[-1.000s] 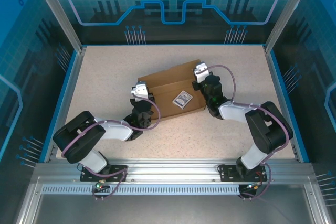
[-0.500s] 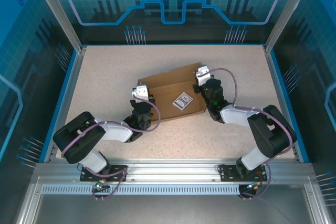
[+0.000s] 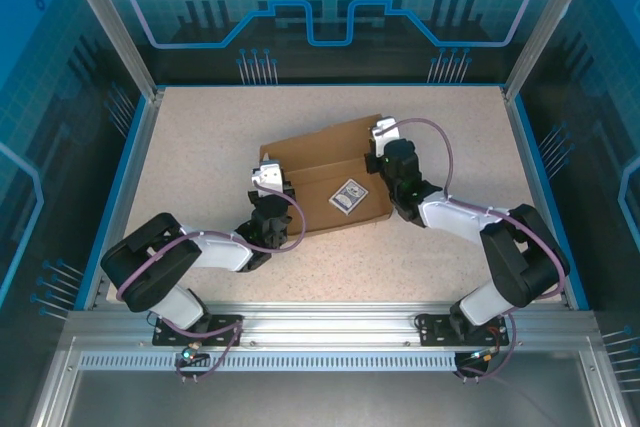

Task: Fold the paper box

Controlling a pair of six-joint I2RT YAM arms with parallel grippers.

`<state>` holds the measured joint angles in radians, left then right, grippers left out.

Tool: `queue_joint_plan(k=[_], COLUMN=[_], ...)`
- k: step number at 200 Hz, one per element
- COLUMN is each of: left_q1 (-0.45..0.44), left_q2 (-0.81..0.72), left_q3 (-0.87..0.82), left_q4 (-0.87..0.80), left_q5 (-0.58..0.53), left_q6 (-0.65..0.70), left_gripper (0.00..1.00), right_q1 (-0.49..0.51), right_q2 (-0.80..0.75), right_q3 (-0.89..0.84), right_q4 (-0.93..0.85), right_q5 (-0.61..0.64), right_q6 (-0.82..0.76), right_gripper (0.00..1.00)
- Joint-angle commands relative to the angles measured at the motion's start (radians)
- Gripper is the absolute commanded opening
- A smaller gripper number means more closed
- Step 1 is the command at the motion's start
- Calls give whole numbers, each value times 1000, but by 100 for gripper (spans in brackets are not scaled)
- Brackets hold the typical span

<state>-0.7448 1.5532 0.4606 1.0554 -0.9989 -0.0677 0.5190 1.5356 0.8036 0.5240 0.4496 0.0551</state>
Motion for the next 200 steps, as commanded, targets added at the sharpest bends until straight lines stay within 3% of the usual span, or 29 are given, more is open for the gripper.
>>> queue_joint_plan(k=[1, 36, 110, 200], left_q1=[-26, -27, -27, -36], left_q2=[7, 4, -19, -53], left_q3=[-14, -5, -5, -18], left_q4=[-31, -38, -69, -104], left_q5=[61, 65, 69, 60], left_q6=[17, 19, 13, 2], left_gripper=[13, 13, 14, 15], right_q1=[36, 36, 50, 107], right_q2=[-15, -30, -58, -67], right_q3=[60, 64, -143, -262], right_q4=[-122, -165, 80, 159], right_q5=[-13, -4, -60, 3], right_q6=[78, 151, 118, 161], right_gripper=[0, 0, 3, 3])
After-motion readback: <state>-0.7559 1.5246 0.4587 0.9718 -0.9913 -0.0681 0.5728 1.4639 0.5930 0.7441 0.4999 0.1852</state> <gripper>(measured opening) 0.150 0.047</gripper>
